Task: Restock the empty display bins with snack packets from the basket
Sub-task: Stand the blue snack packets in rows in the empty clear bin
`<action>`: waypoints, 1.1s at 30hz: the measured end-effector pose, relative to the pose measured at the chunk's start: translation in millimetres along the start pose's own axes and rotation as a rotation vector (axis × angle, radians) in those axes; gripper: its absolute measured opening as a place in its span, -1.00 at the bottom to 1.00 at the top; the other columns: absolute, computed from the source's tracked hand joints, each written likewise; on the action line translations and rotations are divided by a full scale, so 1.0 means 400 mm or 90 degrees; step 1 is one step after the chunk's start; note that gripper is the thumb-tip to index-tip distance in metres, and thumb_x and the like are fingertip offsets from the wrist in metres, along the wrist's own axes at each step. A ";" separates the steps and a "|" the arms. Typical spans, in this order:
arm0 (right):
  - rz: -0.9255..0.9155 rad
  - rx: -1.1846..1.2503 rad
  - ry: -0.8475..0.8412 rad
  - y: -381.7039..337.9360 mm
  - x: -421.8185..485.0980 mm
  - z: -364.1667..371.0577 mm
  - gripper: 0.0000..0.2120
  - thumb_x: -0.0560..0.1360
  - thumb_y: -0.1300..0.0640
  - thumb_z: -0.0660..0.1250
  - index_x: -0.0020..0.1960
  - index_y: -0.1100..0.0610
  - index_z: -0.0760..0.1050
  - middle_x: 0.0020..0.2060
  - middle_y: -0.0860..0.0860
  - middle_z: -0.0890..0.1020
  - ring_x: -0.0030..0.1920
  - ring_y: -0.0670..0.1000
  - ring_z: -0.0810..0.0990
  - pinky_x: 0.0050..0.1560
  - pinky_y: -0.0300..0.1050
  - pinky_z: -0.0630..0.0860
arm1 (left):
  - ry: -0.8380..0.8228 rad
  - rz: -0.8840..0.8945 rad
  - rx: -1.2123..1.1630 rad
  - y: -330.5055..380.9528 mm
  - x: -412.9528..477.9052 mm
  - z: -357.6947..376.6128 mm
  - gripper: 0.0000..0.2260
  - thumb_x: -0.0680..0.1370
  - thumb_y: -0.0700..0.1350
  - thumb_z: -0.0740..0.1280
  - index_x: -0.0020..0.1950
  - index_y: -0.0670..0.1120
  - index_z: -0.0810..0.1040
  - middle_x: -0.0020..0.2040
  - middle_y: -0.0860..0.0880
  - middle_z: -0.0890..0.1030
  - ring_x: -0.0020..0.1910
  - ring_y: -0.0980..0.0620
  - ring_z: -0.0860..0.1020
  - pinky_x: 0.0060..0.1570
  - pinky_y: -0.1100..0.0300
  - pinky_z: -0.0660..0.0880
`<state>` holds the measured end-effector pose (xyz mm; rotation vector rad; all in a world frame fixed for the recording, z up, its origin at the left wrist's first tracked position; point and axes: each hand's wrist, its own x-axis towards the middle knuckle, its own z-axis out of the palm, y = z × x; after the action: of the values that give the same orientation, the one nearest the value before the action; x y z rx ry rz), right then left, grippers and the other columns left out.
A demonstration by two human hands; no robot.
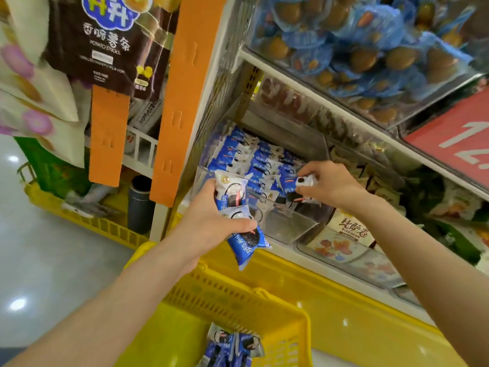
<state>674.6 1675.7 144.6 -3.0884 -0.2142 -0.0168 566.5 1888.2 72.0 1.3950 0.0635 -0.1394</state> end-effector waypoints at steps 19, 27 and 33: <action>-0.083 -0.073 -0.139 -0.018 0.053 0.075 -0.82 0.49 0.05 0.35 0.07 0.07 0.52 -0.06 -0.03 0.58 -0.05 -0.03 0.56 -0.03 -0.18 0.49 | 0.061 -0.030 -0.080 0.017 0.061 -0.002 -0.52 0.30 -0.28 0.53 0.04 0.08 0.39 -0.08 0.03 0.60 -0.32 0.25 0.61 -0.50 0.42 0.45; -0.108 0.437 -0.211 -0.178 -0.151 0.017 -0.73 0.40 -0.22 0.24 0.00 -0.12 0.53 -0.15 -0.16 0.66 -0.18 -0.22 0.62 -0.22 -0.36 0.56 | 0.101 0.026 -0.082 0.033 0.044 0.018 -0.42 0.33 -0.17 0.52 0.25 0.07 0.36 0.05 0.04 0.59 -0.04 0.12 0.61 -0.31 0.31 0.54; -0.018 0.469 -0.306 -0.170 -0.175 -0.004 -0.86 0.44 -0.04 0.38 -0.03 -0.04 0.57 -0.11 -0.08 0.69 -0.09 -0.15 0.63 -0.12 -0.31 0.54 | 0.064 0.014 -0.141 0.041 0.026 0.028 -0.75 0.58 -0.06 0.23 0.26 0.06 0.39 0.08 -0.01 0.61 -0.06 0.05 0.65 -0.10 0.04 0.61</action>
<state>596.0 1733.2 148.1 -2.3057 -0.2143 0.6476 578.5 1879.4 88.7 1.1807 0.1423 -0.0427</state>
